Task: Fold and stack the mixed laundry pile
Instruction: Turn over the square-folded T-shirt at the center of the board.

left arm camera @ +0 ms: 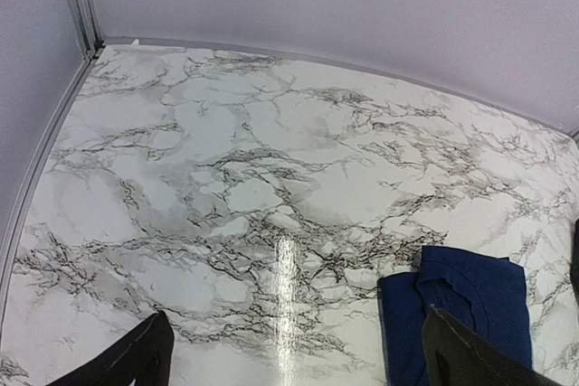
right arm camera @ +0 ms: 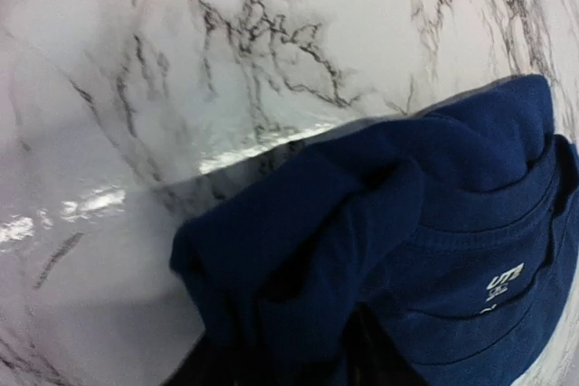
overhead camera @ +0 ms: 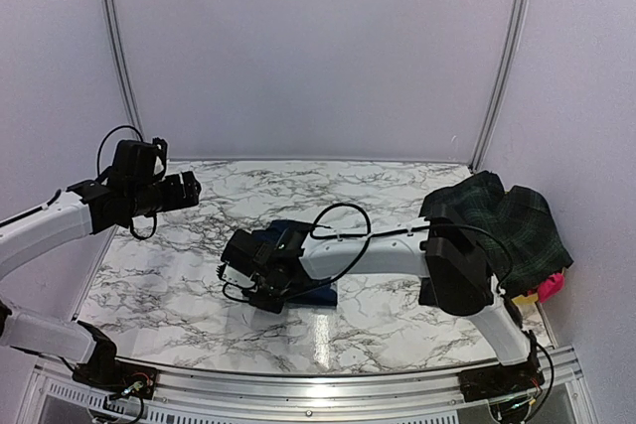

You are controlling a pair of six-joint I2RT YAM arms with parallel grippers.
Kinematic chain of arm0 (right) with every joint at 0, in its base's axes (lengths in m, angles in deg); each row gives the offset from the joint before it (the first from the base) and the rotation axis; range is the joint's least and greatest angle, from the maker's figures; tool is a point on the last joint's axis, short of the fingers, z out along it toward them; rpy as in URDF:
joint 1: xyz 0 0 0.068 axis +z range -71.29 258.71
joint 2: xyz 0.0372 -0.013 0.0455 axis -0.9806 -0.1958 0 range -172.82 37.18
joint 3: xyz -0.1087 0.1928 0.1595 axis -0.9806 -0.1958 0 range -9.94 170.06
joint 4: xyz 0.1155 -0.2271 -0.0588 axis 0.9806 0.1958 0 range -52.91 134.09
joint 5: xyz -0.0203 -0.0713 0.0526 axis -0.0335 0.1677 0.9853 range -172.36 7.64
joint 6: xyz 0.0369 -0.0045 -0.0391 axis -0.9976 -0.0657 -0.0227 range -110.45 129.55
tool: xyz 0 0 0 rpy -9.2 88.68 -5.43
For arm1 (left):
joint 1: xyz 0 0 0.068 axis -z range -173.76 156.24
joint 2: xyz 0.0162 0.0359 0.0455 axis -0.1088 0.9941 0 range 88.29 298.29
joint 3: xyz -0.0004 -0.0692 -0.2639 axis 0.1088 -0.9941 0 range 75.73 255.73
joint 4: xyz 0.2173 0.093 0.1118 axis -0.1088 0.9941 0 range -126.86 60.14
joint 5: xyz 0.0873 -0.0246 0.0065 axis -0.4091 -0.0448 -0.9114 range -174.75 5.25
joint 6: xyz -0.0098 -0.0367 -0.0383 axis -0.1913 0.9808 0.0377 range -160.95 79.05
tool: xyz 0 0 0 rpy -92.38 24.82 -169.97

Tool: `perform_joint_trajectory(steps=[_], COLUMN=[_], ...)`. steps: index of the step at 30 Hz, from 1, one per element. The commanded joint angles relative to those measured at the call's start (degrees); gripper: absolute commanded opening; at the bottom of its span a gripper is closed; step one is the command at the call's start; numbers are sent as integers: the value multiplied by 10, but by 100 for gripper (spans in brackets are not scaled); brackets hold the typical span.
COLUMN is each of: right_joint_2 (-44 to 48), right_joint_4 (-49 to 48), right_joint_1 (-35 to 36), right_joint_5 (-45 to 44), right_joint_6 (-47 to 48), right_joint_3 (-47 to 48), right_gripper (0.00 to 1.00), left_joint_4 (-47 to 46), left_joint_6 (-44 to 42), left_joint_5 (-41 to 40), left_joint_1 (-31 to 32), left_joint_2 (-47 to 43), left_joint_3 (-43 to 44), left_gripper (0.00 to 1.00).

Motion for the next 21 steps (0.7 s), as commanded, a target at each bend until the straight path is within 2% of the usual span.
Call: perform_joint_trajectory(steps=[1, 3, 5, 8, 10, 15, 17, 21], right_joint_2=[53, 83, 113, 158, 183, 162, 133, 86], right_joint_4=[-4, -18, -21, -33, -62, -77, -70, -72], right_joint_1=[-8, -10, -21, -83, -137, -244, -271, -294], right_joint_5=[88, 135, 204, 313, 369, 395, 414, 421], right_joint_6=[-16, -15, -20, -55, -86, -129, -134, -131], right_joint_3=[32, 34, 39, 22, -24, -57, -45, -44], right_gripper=[54, 68, 74, 75, 73, 61, 55, 50], left_joint_4=[30, 30, 30, 26, 26, 19, 12, -1], left_joint_6=[19, 15, 3, -15, -19, 6, 20, 49], left_joint_5=[49, 80, 128, 207, 238, 277, 273, 281], left_joint_1=[-8, -8, -7, 1, 16, 85, 121, 150], left_joint_2=[13, 22, 31, 30, 28, 46, 65, 134], left_joint_3=[3, 1, 0, -11, -22, -54, -60, -58], left_gripper=[99, 99, 99, 99, 99, 98, 93, 76])
